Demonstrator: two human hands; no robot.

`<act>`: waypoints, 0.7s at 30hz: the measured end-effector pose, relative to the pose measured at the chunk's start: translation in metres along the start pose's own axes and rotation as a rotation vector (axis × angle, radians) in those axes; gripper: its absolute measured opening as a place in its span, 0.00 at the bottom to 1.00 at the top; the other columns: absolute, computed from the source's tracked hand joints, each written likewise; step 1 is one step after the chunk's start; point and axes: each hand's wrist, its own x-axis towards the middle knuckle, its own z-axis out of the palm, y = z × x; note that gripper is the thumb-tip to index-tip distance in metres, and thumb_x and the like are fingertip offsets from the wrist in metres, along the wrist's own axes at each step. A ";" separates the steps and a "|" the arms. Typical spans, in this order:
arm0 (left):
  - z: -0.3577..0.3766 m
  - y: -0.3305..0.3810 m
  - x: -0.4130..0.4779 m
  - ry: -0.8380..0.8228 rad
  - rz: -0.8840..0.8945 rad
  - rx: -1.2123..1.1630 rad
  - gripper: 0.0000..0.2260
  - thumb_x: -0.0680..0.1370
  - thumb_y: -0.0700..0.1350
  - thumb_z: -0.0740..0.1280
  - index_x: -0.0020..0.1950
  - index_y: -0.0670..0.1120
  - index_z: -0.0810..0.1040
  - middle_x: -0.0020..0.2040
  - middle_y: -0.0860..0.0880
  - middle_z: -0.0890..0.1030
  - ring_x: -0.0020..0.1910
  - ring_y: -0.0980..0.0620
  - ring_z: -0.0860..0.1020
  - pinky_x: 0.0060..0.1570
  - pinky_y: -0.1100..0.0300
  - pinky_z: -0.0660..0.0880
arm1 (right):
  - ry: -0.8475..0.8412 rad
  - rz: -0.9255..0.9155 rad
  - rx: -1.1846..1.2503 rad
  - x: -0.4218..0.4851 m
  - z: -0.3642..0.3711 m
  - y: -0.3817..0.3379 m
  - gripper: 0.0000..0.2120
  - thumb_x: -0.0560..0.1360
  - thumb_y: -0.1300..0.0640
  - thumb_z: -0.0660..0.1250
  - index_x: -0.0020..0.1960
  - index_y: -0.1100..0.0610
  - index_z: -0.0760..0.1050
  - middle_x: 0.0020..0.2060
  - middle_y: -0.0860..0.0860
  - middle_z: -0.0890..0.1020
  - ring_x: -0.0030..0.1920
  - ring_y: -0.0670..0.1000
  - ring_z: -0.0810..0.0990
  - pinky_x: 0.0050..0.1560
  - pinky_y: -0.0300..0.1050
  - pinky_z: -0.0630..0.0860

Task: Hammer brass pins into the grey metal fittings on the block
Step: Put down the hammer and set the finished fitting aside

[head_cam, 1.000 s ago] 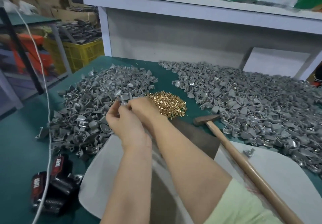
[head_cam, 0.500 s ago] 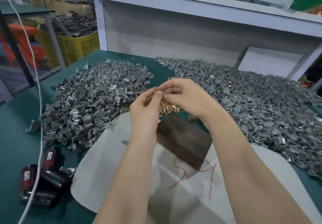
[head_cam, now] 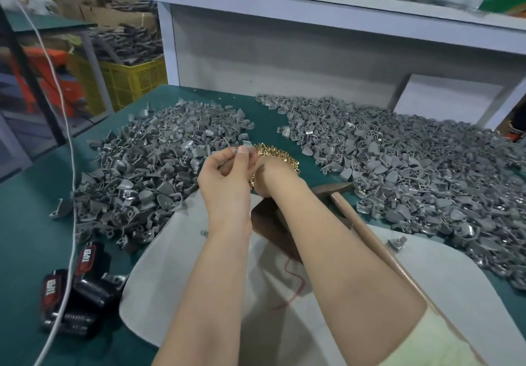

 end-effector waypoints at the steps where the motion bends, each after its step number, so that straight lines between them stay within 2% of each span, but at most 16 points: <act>1: 0.000 0.000 -0.001 -0.005 0.001 0.008 0.04 0.78 0.38 0.66 0.44 0.44 0.76 0.35 0.53 0.84 0.40 0.58 0.83 0.42 0.66 0.78 | -0.008 -0.014 -0.008 0.003 0.001 0.000 0.12 0.73 0.66 0.61 0.55 0.59 0.74 0.40 0.54 0.71 0.44 0.55 0.71 0.45 0.47 0.71; 4: 0.000 0.000 -0.002 -0.016 0.007 0.085 0.04 0.77 0.40 0.68 0.43 0.47 0.78 0.42 0.51 0.83 0.44 0.56 0.81 0.49 0.60 0.78 | 0.014 -0.003 -0.010 0.007 0.003 0.002 0.03 0.74 0.65 0.61 0.44 0.59 0.71 0.34 0.52 0.69 0.43 0.56 0.72 0.45 0.47 0.72; 7: -0.001 0.000 -0.003 0.003 0.013 0.158 0.05 0.77 0.42 0.69 0.42 0.50 0.78 0.46 0.49 0.82 0.46 0.55 0.77 0.54 0.55 0.75 | 0.047 0.021 0.036 0.007 0.003 0.003 0.06 0.74 0.65 0.62 0.37 0.60 0.70 0.36 0.54 0.73 0.43 0.56 0.74 0.46 0.46 0.73; 9: -0.001 0.001 -0.003 0.009 0.019 0.156 0.05 0.77 0.42 0.69 0.42 0.50 0.78 0.45 0.50 0.82 0.46 0.56 0.77 0.52 0.57 0.75 | 0.043 0.014 0.067 0.008 0.002 0.002 0.03 0.74 0.65 0.63 0.44 0.60 0.75 0.43 0.54 0.77 0.45 0.55 0.76 0.49 0.45 0.74; 11: -0.001 0.000 -0.002 0.011 0.022 0.139 0.05 0.77 0.42 0.69 0.42 0.50 0.78 0.43 0.51 0.81 0.45 0.56 0.78 0.49 0.62 0.76 | 0.018 0.000 0.079 0.011 0.001 0.001 0.12 0.73 0.65 0.63 0.55 0.58 0.78 0.51 0.55 0.78 0.51 0.57 0.78 0.56 0.49 0.76; 13: -0.001 -0.002 -0.001 0.011 0.014 0.116 0.06 0.77 0.41 0.69 0.41 0.50 0.78 0.42 0.51 0.81 0.45 0.55 0.78 0.48 0.64 0.75 | 0.011 -0.014 0.042 0.012 0.002 0.002 0.16 0.74 0.65 0.63 0.60 0.58 0.76 0.55 0.56 0.78 0.54 0.58 0.77 0.58 0.51 0.75; 16: -0.001 -0.005 0.001 0.007 0.003 0.071 0.06 0.77 0.39 0.68 0.41 0.49 0.79 0.41 0.50 0.82 0.44 0.54 0.79 0.46 0.65 0.74 | 0.034 -0.006 0.039 0.012 0.003 0.003 0.14 0.74 0.65 0.62 0.59 0.60 0.76 0.54 0.57 0.78 0.53 0.58 0.77 0.57 0.50 0.75; 18: -0.001 -0.005 0.002 0.002 0.011 0.065 0.07 0.77 0.39 0.68 0.42 0.49 0.79 0.42 0.49 0.82 0.44 0.54 0.80 0.45 0.65 0.74 | 0.083 0.013 0.053 0.004 0.000 0.005 0.10 0.74 0.64 0.63 0.54 0.62 0.76 0.50 0.57 0.78 0.49 0.57 0.76 0.51 0.45 0.74; 21: -0.001 -0.007 0.003 -0.077 0.081 0.183 0.08 0.77 0.39 0.68 0.41 0.51 0.79 0.43 0.47 0.82 0.46 0.50 0.81 0.49 0.59 0.76 | 0.318 0.067 0.280 -0.016 -0.014 0.021 0.09 0.75 0.61 0.65 0.52 0.63 0.78 0.47 0.58 0.81 0.46 0.56 0.77 0.46 0.42 0.72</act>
